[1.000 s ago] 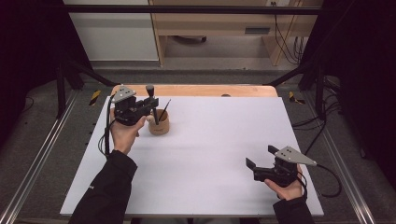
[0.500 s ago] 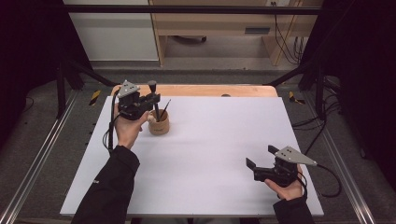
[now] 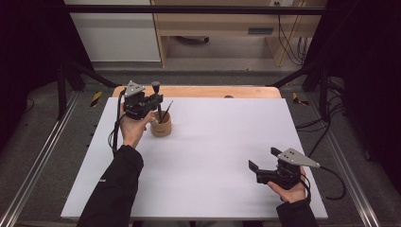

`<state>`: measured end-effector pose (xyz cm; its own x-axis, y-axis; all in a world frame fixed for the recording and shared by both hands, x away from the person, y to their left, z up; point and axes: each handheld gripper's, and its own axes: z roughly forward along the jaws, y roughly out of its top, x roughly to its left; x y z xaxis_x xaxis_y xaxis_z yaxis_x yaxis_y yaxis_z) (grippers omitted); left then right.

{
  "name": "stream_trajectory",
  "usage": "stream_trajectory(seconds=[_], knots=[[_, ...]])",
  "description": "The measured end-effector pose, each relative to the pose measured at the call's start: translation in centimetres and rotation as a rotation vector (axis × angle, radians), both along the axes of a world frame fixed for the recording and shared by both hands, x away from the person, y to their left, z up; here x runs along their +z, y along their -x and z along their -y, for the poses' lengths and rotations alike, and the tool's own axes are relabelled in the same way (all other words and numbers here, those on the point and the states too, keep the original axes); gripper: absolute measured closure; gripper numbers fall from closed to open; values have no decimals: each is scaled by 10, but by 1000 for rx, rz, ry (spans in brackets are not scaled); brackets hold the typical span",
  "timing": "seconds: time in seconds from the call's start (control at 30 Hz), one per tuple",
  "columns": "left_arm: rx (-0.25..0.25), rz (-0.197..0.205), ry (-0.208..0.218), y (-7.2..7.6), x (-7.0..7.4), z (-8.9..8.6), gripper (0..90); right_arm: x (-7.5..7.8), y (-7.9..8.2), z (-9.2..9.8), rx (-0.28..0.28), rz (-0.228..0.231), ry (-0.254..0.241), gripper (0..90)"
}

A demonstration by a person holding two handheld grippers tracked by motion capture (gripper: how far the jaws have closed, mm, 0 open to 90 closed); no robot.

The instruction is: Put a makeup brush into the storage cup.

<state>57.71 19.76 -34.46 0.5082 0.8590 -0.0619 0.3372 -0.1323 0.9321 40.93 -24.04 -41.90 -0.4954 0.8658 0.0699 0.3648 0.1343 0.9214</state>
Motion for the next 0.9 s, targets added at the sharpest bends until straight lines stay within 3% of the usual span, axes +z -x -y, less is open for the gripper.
stream_trajectory(seconds=[0.47, 0.9], knots=[[23, -18, -26, -13, -14, 2, 771, 0, 0, -1, 4, -5, 1, 46], [21, -35, -30, -12, -28, 0, 771, 0, 0, -1, 5, -1, 1, 47]])
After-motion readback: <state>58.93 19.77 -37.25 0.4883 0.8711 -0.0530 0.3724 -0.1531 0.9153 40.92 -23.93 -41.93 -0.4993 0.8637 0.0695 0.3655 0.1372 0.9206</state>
